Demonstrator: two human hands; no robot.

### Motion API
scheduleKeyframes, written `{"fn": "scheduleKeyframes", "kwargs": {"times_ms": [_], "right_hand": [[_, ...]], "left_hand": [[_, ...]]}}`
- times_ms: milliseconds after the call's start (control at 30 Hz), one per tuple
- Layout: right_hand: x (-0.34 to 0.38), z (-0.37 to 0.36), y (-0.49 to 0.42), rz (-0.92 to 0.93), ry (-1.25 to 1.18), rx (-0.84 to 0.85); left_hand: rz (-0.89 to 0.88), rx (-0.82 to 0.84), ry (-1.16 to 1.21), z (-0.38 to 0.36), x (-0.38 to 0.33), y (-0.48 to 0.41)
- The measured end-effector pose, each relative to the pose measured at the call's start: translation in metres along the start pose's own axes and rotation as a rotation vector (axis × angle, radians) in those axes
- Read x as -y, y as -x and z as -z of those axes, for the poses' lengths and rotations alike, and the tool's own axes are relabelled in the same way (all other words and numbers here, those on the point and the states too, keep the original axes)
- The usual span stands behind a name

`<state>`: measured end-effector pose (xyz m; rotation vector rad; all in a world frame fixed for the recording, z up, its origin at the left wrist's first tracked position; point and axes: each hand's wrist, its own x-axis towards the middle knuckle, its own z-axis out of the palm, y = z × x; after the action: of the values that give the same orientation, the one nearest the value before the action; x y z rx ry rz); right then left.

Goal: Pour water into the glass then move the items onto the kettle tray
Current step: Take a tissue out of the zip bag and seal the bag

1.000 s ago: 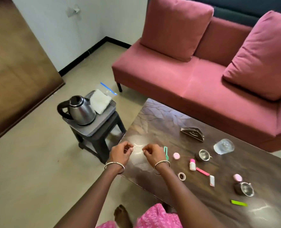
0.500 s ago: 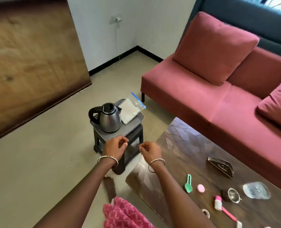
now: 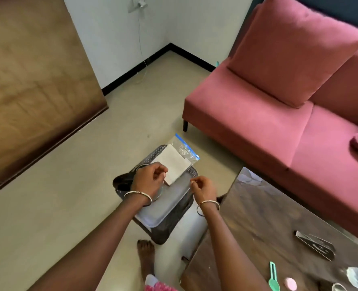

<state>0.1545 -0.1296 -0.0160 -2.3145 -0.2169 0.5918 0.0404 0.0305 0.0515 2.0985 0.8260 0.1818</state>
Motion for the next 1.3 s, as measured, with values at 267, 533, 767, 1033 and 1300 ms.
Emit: {"fn": "scheduleKeyframes", "kwargs": {"times_ms": [267,533,767,1033,1300], "right_hand": [[0.009,-0.029,-0.117,-0.311,-0.083,-0.192],[-0.004,-0.058,-0.191,-0.538,-0.321,-0.115],[-0.013,-0.067,-0.189,-0.550,-0.585,-0.251],[0.017,-0.047,-0.106,-0.294,-0.690,-0.334],[0.061,-0.005,0.019,-0.131,-0.636,-0.549]], "left_hand": [[-0.001,0.087,0.003,-0.003,0.017,-0.116],[-0.011,0.213,-0.023,-0.015,0.046,-0.162],[-0.007,0.238,-0.044,-0.004,0.053,-0.166],[-0.077,0.243,0.013,0.005,0.013,-0.121],[-0.200,0.296,0.108,0.001,-0.035,-0.031]]}}
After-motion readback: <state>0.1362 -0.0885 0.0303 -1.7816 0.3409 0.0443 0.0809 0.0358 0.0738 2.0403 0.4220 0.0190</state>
